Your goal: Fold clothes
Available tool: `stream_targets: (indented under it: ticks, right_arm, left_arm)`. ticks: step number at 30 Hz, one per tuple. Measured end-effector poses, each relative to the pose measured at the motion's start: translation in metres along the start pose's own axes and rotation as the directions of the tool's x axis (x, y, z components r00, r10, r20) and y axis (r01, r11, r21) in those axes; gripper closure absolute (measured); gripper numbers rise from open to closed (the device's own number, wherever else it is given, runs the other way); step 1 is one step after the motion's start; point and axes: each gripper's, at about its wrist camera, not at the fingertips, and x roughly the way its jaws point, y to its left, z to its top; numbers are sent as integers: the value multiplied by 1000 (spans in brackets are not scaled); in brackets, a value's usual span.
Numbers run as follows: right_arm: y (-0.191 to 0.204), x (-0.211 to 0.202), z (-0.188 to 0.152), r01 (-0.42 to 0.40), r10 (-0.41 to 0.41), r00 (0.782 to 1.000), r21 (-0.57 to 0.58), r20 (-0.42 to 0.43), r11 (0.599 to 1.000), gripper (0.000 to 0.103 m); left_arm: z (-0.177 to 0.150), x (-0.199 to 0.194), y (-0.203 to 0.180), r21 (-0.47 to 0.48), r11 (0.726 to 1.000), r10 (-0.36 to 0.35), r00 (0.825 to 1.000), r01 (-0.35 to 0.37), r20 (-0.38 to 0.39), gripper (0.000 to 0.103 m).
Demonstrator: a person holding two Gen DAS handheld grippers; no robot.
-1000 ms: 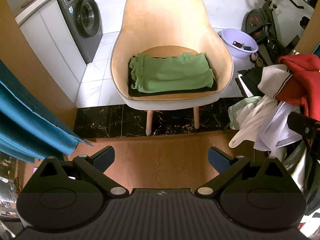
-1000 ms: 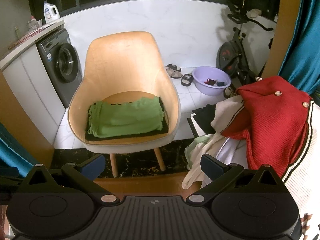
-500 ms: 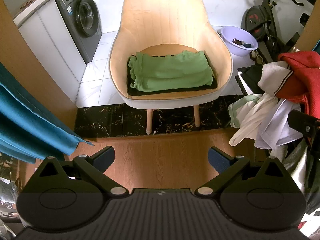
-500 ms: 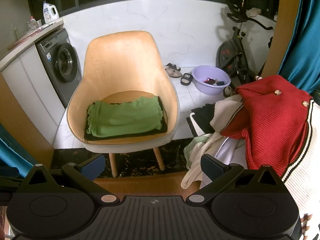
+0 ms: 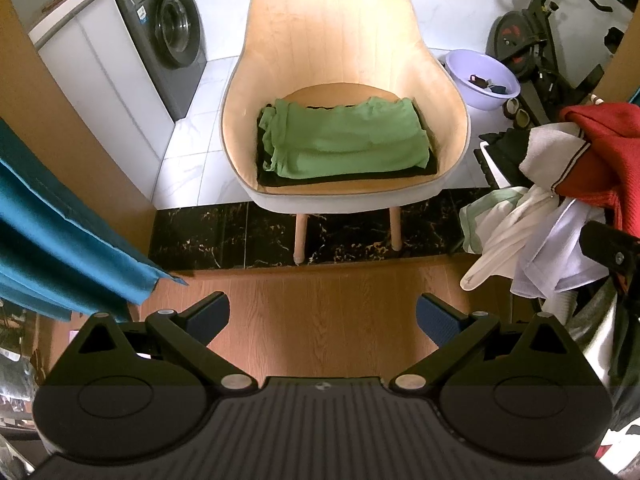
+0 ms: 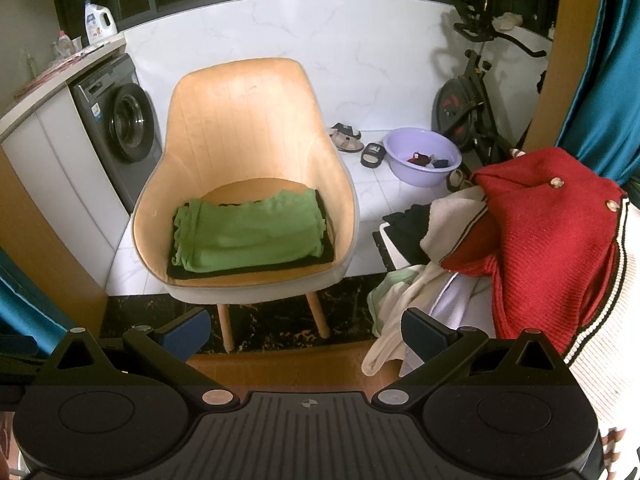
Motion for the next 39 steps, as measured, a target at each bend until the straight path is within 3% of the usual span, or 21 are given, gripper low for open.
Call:
stream_targets:
  ticks: [21, 39]
  right_arm:
    - [-2, -5, -2, 12, -12, 1000, 9, 12, 1000, 1]
    - [-2, -12, -4, 29, -29, 999, 5, 32, 1000, 1]
  left_arm:
    - [-1, -4, -2, 7, 1000, -15, 1000, 15, 15, 1]
    - [1, -14, -8, 41, 999, -20, 997, 17, 72, 1]
